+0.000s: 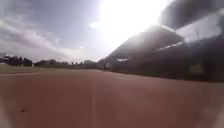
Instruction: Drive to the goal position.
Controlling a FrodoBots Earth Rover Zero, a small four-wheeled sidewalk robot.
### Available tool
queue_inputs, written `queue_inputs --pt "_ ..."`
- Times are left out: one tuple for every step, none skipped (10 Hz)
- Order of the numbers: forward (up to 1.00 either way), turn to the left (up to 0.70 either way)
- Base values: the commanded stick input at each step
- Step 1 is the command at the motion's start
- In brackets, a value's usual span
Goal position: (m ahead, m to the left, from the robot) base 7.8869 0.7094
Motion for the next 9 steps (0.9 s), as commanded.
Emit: queue_inputs --pt "0.7 0.0" --pt "0.7 0.0" --pt "0.7 0.0" --pt "0.7 0.0" --pt "0.7 0.0" --pt "0.7 0.0" --pt "0.7 0.0" --pt "0.7 0.0" --pt "0.7 0.0"
